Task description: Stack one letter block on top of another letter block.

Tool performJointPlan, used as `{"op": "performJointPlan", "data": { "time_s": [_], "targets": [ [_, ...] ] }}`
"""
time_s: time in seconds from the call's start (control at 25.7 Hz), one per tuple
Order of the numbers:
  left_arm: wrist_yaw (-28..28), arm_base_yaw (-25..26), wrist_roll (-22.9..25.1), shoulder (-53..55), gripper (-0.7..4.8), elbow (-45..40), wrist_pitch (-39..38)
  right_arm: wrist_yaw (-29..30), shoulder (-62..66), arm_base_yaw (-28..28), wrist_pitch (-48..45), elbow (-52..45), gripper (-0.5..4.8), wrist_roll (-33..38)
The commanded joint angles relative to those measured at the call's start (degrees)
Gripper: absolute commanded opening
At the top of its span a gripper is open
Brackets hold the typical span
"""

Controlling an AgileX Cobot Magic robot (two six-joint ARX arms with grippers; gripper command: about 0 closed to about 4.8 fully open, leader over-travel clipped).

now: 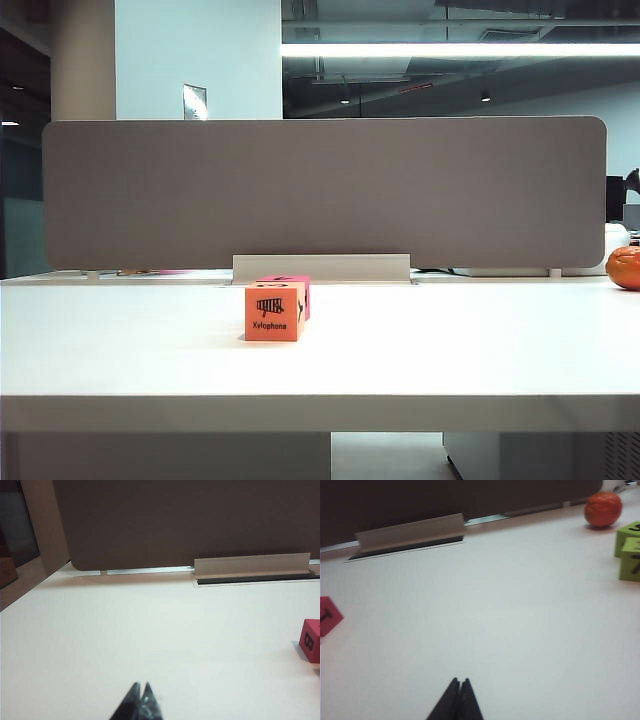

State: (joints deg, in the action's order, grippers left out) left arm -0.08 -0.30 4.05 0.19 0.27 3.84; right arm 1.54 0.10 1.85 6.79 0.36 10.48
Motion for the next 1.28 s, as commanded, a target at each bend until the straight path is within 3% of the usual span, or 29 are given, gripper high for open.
{"op": "performJointPlan", "data": {
  "time_s": [0.04, 0.39, 0.58, 0.78, 1.13, 1.28],
  "targets": [
    [0.2, 0.0, 0.0, 0.0, -0.06, 0.2, 0.5, 5.4, -0.1, 0.0, -1.0, -0.3, -0.01, -0.2],
    [0.3, 0.0, 0.0, 0.0, -0.06, 0.2, 0.4, 22.6, -0.1, 0.0, -1.0, -0.3, -0.01, 0.1],
    [0.4, 0.0, 0.0, 0.0, -0.06, 0.2, 0.4, 27.4, -0.1, 0.2, -1.1, -0.3, -0.01, 0.2],
    [4.5, 0.0, 0.0, 0.0, -0.06, 0.2, 0.3, 32.5, -0.1, 0.2, -1.1, -0.3, -0.01, 0.2],
    [13.7, 0.0, -0.2, 0.0, -0.06, 0.3, 0.4, 33.3, -0.1, 0.2, -1.0, -0.3, -0.01, 0.2],
    [14.5, 0.0, -4.2, 0.0, -0.06, 0.3, 8.2, 33.3, -0.1, 0.2, -1.0, -0.3, -0.01, 0.2]
  ]
}}
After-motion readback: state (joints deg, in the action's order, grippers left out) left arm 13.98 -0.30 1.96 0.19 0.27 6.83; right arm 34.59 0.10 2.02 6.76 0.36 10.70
